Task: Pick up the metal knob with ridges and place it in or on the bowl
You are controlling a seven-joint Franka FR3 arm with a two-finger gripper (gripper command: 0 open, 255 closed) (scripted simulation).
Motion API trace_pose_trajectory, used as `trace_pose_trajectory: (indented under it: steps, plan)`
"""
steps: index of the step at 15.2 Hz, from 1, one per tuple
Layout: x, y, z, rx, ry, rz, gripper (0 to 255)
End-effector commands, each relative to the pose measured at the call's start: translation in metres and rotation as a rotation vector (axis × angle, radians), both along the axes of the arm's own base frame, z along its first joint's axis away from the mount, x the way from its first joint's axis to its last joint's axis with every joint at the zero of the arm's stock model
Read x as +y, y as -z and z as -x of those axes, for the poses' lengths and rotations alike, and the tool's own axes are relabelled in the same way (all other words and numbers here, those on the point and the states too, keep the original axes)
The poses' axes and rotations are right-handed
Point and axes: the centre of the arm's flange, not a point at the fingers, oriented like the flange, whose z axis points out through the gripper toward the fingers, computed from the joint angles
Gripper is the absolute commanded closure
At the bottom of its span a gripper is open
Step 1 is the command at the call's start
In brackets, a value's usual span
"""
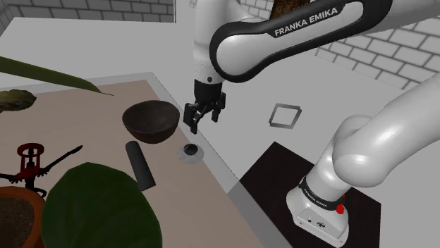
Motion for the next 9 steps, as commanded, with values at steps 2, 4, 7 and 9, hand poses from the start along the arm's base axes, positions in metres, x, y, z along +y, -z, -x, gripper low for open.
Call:
trace_pose_trajectory:
  steps: [2,4,7,9]
  plan:
    - [0.026,0.03,-0.011,-0.018,-0.01,0.01,0]
    - [0.039,0.044,-0.019,-0.027,-0.016,0.017,0]
    - [0.039,0.06,-0.019,-0.027,-0.016,0.017,0]
    - [0.039,0.07,-0.019,-0.027,-0.016,0.017,0]
